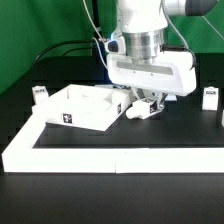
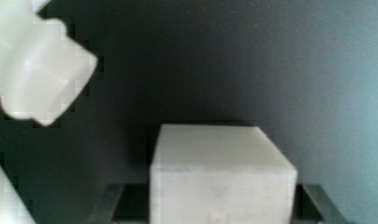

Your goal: Assemble one leg

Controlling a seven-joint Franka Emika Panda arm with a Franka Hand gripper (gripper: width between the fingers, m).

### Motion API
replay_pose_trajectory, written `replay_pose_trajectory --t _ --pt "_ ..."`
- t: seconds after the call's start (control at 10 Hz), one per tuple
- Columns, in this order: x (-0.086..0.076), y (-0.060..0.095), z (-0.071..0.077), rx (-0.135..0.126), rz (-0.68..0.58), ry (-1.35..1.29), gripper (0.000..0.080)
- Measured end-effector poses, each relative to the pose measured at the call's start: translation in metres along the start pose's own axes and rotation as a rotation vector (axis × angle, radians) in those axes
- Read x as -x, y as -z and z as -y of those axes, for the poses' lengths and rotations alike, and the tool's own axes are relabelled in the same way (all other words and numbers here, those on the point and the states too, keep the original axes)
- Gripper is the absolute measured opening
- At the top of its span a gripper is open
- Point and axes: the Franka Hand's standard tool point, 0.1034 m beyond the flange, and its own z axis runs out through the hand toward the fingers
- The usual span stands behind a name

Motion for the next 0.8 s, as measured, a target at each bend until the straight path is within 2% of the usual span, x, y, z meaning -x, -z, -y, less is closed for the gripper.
replay_pose_trajectory --t 0.2,0.3,0.5,0.6,0.8 --pt "0.023 0.014 0.035 -0.017 0.007 0.036 0.0284" --pt "0.032 0.018 0.041 -0.022 0.0 0.086 0.0284" --pt "0.063 0.023 0.037 -0.015 -0.008 0.12 0.0284" --pt "0.073 0.021 0.037 -0.013 -0.024 0.082 0.0284" --pt "0.074 0.02 0.037 -0.01 -0.021 0.104 0.0284"
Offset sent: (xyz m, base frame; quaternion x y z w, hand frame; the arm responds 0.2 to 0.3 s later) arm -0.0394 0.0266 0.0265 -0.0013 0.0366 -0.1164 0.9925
